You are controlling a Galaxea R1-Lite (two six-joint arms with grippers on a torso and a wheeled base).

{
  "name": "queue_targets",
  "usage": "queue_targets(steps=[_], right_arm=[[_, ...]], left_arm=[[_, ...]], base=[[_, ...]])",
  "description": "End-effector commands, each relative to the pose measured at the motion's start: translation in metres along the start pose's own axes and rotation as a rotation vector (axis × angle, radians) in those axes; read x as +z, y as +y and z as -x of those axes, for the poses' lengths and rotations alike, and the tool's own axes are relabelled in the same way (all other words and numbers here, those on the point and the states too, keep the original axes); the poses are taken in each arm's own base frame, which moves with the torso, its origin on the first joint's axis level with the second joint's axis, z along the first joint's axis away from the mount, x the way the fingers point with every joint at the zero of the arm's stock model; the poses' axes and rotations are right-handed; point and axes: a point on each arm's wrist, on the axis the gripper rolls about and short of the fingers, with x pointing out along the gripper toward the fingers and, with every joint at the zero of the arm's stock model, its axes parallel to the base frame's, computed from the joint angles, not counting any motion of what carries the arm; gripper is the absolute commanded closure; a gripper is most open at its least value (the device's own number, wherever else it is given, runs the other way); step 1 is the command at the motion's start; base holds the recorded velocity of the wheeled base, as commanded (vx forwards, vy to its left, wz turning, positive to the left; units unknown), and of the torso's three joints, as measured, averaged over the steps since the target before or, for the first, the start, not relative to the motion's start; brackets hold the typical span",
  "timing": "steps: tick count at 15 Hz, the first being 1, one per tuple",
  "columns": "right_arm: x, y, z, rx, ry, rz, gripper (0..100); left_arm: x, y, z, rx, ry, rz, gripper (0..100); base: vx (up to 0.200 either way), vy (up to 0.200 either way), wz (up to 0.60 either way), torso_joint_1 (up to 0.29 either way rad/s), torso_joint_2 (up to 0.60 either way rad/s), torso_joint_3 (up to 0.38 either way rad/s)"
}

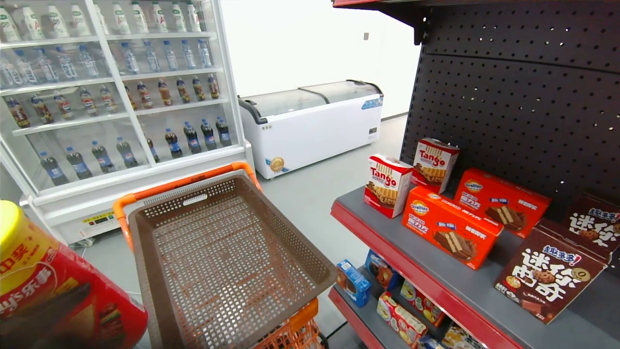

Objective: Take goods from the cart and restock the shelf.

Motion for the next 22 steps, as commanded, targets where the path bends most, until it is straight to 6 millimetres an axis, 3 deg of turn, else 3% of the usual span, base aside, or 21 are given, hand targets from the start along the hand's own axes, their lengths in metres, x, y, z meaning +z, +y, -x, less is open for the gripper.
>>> queue_targets(steps=[1, 6, 10, 14, 22], right_arm=[[0.000, 0.000, 0.000, 0.000, 0.001, 0.000, 0], [0.000, 0.000, 0.000, 0.002, 0.001, 0.000, 0], [0.000, 0.000, 0.000, 0.002, 0.001, 0.000, 0], [0.000, 0.000, 0.000, 0.002, 0.001, -0.001, 0], [0.000, 0.000, 0.000, 0.002, 0.001, -0.001, 0]], left_arm=[[-0.011, -0.004, 0.020, 0.001, -0.078, -0.016, 100], [-0.007, -0.003, 0.018, 0.008, -0.237, -0.044, 100], [-0.028, -0.005, 0.026, 0.015, -0.238, -0.049, 100], [-0.042, -0.006, 0.026, 0.013, -0.220, -0.040, 100], [-0.050, -0.006, 0.024, 0.008, -0.193, -0.035, 100]], base=[[0.000, 0.000, 0.00, 0.000, 0.00, 0.000], [0.000, 0.000, 0.00, 0.000, 0.00, 0.000], [0.000, 0.000, 0.00, 0.000, 0.00, 0.000], [0.000, 0.000, -0.60, -0.002, 0.00, 0.006], [0.000, 0.000, -0.60, 0.003, 0.00, 0.004]])
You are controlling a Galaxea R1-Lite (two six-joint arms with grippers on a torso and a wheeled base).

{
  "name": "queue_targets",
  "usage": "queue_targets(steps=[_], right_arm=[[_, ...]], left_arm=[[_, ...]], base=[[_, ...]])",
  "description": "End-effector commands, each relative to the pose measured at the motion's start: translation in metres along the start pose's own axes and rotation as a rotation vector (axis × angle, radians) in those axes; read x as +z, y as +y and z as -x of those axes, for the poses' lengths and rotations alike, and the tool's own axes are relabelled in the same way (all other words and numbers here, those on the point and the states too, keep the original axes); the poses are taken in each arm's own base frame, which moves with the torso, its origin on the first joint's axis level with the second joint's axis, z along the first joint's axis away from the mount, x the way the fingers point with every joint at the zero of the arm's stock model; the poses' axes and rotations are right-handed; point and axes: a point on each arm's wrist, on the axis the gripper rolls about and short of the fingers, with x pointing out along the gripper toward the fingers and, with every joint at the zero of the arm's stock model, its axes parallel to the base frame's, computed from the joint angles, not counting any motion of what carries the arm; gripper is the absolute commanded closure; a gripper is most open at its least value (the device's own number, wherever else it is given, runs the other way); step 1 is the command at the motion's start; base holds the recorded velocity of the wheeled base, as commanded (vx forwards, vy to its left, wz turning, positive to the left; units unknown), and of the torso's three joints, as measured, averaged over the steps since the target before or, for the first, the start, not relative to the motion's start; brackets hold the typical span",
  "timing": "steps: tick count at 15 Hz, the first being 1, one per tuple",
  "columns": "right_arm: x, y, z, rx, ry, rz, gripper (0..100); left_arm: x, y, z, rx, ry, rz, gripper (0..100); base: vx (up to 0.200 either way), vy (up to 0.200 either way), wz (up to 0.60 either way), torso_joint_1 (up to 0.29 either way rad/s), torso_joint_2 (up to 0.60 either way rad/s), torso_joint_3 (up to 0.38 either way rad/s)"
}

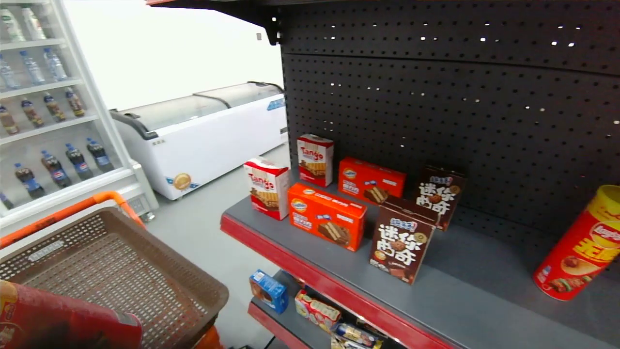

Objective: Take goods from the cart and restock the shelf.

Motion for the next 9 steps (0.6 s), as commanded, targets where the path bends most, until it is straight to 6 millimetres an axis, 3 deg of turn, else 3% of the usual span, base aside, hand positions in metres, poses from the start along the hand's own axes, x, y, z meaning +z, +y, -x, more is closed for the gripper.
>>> queue_targets(steps=[1, 9], right_arm=[[0.0001, 0.0000, -0.0001, 0.001, 0.001, 0.002, 0], [0.0001, 0.0000, -0.0001, 0.001, 0.001, 0.000, 0]], left_arm=[[-0.0018, 0.0000, -0.0008, 0.000, 0.009, 0.002, 100], [-0.0018, 0.0000, -0.0010, -0.003, 0.011, 0.003, 100]], base=[[0.000, 0.000, -0.60, 0.002, 0.00, 0.007], [0.000, 0.000, -0.60, 0.002, 0.00, 0.003]])
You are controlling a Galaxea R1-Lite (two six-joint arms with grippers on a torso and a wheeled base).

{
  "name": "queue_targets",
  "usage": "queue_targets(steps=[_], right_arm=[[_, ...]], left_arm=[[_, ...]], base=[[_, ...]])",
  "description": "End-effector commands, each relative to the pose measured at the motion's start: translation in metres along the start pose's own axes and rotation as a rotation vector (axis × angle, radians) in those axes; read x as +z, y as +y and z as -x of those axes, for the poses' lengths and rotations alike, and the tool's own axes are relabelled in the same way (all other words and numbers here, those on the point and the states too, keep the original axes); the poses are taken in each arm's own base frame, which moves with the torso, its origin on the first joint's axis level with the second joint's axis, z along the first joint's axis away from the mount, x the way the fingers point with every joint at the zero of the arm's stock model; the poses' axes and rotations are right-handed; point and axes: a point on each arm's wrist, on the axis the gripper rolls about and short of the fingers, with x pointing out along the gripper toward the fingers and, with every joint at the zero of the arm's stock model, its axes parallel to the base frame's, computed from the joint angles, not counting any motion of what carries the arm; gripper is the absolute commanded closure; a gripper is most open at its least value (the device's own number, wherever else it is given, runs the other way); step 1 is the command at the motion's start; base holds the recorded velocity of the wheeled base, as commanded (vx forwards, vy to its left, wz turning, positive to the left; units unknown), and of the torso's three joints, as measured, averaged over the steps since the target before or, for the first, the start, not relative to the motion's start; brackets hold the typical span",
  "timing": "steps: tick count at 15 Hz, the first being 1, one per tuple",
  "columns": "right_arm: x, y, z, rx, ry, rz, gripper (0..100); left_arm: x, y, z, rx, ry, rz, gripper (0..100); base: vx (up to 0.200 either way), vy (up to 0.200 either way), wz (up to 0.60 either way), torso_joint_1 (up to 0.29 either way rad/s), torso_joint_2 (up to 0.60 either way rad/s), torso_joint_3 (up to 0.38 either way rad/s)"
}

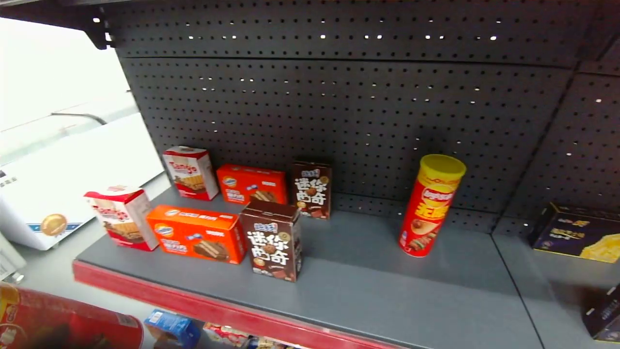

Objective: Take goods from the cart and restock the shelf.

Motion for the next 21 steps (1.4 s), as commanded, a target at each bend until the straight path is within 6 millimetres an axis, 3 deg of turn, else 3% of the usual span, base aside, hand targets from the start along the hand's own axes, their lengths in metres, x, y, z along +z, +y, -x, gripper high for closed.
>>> queue_targets(steps=[1, 15, 21], right_arm=[[0.000, 0.000, 0.000, 0.000, 0.001, 0.000, 0], [0.000, 0.000, 0.000, 0.000, 0.001, 0.000, 0], [0.000, 0.000, 0.000, -0.010, 0.007, 0.044, 0]], left_arm=[[0.000, 0.000, -0.001, 0.000, 0.005, 0.000, 100], [0.000, 0.000, -0.001, 0.001, 0.006, 0.015, 100], [0.017, 0.001, 0.008, 0.062, -0.084, -0.003, 100]], base=[[0.000, 0.000, -0.60, 0.002, 0.00, 0.002], [0.000, 0.000, -0.13, 0.000, 0.00, 0.001], [0.000, 0.000, 0.00, 0.000, 0.00, 0.000]])
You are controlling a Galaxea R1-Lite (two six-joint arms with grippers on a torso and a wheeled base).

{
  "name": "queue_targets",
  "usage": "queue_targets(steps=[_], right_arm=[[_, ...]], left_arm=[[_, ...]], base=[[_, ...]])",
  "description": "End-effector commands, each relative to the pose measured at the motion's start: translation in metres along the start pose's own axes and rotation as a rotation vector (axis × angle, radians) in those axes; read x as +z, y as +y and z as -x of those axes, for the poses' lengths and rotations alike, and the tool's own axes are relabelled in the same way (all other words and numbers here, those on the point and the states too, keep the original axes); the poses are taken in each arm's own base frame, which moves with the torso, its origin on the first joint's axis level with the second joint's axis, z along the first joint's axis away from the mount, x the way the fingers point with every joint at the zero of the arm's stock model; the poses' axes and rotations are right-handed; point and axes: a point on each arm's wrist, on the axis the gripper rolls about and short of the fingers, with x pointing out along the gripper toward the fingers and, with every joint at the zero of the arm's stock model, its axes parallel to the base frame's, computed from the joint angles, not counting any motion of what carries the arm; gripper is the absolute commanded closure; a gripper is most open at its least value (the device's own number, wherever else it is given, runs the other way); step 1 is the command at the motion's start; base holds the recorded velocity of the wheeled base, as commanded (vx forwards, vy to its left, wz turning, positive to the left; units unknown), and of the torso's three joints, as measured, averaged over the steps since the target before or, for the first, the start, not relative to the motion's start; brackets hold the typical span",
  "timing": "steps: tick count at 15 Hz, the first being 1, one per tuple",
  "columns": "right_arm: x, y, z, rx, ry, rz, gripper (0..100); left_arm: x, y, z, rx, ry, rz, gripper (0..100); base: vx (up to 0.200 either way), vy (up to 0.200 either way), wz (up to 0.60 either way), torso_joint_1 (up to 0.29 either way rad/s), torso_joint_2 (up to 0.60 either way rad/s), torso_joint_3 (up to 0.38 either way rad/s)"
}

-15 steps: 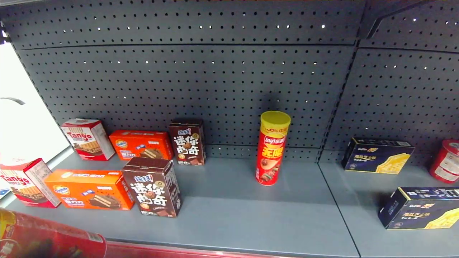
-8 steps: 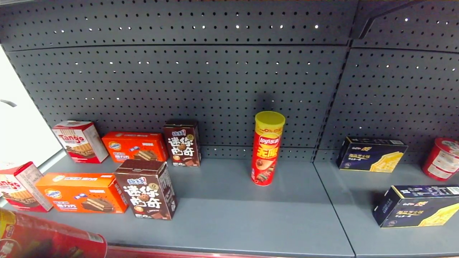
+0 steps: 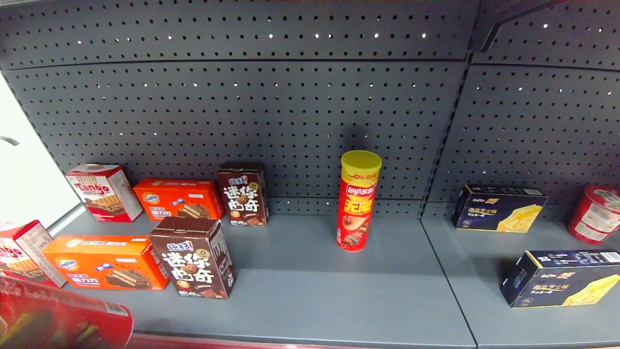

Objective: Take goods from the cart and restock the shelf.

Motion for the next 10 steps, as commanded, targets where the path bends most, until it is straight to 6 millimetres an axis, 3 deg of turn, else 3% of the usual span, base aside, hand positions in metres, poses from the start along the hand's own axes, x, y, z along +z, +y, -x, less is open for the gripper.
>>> queue_targets(steps=[1, 4, 5, 6, 7, 10], right_arm=[[0.001, 0.000, 0.000, -0.006, 0.004, 0.020, 0], [0.006, 0.000, 0.001, 0.007, -0.037, 0.018, 0], [0.097, -0.003, -0.002, 0.052, -0.124, -0.102, 0], [0.126, -0.004, -0.019, 0.086, -0.076, -0.176, 0], [0.132, -0.003, -0.028, 0.165, -0.045, -0.098, 0], [0.122, 0.000, -0.037, 0.315, 0.000, 0.023, 0]], left_arm=[[0.007, 0.000, 0.007, 0.031, -0.045, -0.008, 100], [0.003, -0.002, 0.026, 0.035, -0.038, -0.024, 100], [0.001, -0.004, 0.038, 0.035, -0.043, -0.024, 100], [-0.001, -0.004, 0.042, 0.037, -0.038, -0.024, 100], [-0.008, -0.006, 0.051, 0.035, -0.007, -0.024, 100], [-0.012, -0.007, 0.064, 0.055, -0.003, -0.036, 100]], base=[[0.000, 0.000, 0.00, 0.000, 0.00, 0.000], [0.000, 0.000, 0.00, 0.000, 0.00, 0.000], [0.000, 0.000, 0.00, 0.000, 0.00, 0.000], [0.000, 0.000, 0.00, 0.000, 0.00, 0.000], [0.000, 0.000, 0.00, 0.000, 0.00, 0.000], [0.000, 0.000, 0.00, 0.000, 0.00, 0.000]])
